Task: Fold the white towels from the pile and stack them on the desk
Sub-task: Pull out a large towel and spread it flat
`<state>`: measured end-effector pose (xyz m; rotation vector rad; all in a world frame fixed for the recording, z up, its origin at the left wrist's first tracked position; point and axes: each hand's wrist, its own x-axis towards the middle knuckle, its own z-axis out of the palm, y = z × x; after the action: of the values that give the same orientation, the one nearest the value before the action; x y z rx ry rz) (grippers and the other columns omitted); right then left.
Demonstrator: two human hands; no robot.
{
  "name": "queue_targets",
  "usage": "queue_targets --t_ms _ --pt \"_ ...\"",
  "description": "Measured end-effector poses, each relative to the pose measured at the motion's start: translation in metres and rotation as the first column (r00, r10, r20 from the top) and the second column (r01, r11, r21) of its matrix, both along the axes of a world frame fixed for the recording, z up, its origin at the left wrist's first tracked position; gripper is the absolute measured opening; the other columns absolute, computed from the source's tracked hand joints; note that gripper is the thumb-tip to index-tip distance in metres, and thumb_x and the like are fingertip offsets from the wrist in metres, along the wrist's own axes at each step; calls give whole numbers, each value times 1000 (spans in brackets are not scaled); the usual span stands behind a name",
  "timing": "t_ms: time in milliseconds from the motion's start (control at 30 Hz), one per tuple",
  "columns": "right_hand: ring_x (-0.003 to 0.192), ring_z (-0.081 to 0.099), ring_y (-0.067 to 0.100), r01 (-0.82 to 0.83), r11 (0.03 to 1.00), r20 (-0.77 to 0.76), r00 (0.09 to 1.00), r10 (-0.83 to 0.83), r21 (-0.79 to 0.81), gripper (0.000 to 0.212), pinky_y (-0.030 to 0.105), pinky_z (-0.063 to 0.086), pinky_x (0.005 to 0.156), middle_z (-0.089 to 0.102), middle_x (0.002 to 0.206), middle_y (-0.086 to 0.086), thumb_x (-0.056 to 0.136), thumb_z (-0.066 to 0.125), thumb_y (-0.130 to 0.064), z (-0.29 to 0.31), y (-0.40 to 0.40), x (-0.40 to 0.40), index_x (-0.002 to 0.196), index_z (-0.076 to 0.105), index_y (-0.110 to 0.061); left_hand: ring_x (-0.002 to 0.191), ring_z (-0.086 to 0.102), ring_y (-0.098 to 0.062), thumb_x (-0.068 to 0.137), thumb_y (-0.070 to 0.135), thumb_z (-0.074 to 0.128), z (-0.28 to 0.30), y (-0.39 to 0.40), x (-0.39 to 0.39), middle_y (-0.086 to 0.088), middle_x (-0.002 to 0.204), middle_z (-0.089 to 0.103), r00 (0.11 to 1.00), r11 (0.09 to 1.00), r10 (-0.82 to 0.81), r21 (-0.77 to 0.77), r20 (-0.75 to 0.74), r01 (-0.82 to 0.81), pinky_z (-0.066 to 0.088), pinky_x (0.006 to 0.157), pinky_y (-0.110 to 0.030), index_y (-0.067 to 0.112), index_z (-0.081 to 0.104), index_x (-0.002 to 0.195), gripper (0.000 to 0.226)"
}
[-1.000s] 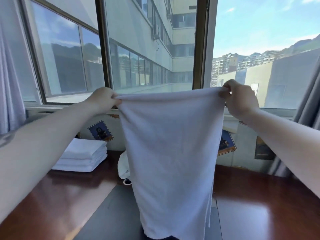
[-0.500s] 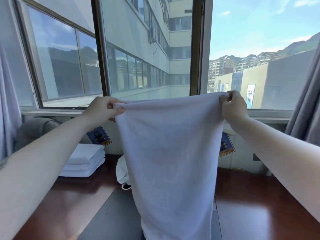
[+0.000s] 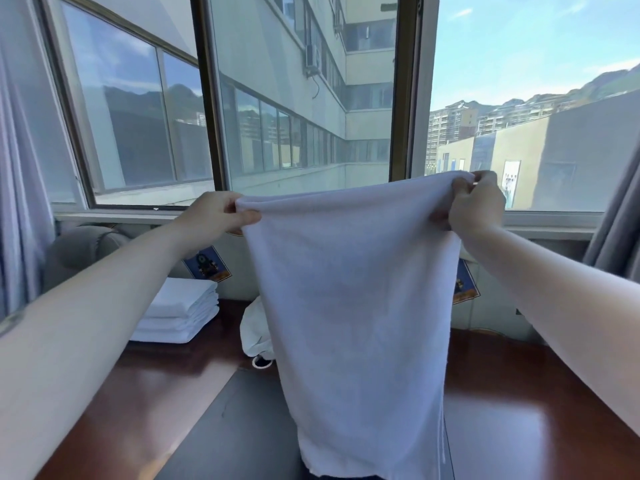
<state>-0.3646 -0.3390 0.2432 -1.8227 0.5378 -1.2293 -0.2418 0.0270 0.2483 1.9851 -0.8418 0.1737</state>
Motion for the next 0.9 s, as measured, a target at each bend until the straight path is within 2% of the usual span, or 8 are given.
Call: queue_targets --t_ms 67,167,233,400,533,633,800,900 --pt "88 58 30 9 1000 10 1000 -9 0 28 42 48 76 59 101 8 103 39 -28 -7 5 3 124 44 -10 114 63 -22 92 22 67 -10 -1 3 -7 115 71 993 995 -1 -103 -114 -10 52 92 -25 10 68 112 23" --pt "86 52 27 17 1000 26 1000 -18 12 29 37 40 72 53 95 4 104 39 -28 -15 12 5 124 44 -8 115 64 -18 93 26 64 -23 -3 2 -1 117 71 979 970 -34 -242 -201 -16 48 101 -38 15 66 118 27" --pt "87 52 26 -8 1000 59 998 7 20 28 38 43 75 53 94 2 104 40 -28 -18 15 5 124 44 -9 110 65 -15 95 27 62 -30 -8 -1 1 116 71 981 950 -18 -310 -194 -44 50 95 -35 17 66 117 24" --pt "80 56 18 2 1000 181 983 -6 19 25 33 43 74 54 86 -9 102 43 -30 -20 16 -3 121 48 -14 91 64 -15 100 27 56 -34 -25 -11 -1 101 68 989 879 8 -470 -150 -79 49 78 -31 21 58 94 9" --pt "84 56 21 21 999 202 979 -26 29 26 31 42 75 55 90 -7 102 44 -29 -17 9 -9 123 48 -15 88 58 -20 99 27 57 -27 -38 -15 -7 96 63 992 850 25 -520 -120 -84 44 74 -34 14 56 92 14" --pt "83 53 20 38 999 206 978 -38 4 25 29 39 73 53 86 -9 102 45 -29 -15 4 -12 122 50 -15 89 50 -21 98 28 58 -24 -45 -13 -10 97 54 993 840 53 -534 -107 -102 37 77 -38 3 55 104 26" --pt "74 53 16 53 999 195 979 -50 -6 22 27 36 69 50 78 -16 101 46 -29 -6 -3 -10 118 51 -17 87 46 -20 97 28 59 -13 -59 -5 -8 95 49 987 805 97 -572 -130 -155 35 80 -35 13 49 90 19" --pt "74 55 19 71 997 175 982 -70 -3 22 27 38 67 53 78 -12 100 45 -29 -1 -10 -2 117 51 -16 90 50 -19 98 27 58 -7 -73 7 -8 98 52 985 802 110 -573 -135 -168 41 83 -35 14 52 99 14"
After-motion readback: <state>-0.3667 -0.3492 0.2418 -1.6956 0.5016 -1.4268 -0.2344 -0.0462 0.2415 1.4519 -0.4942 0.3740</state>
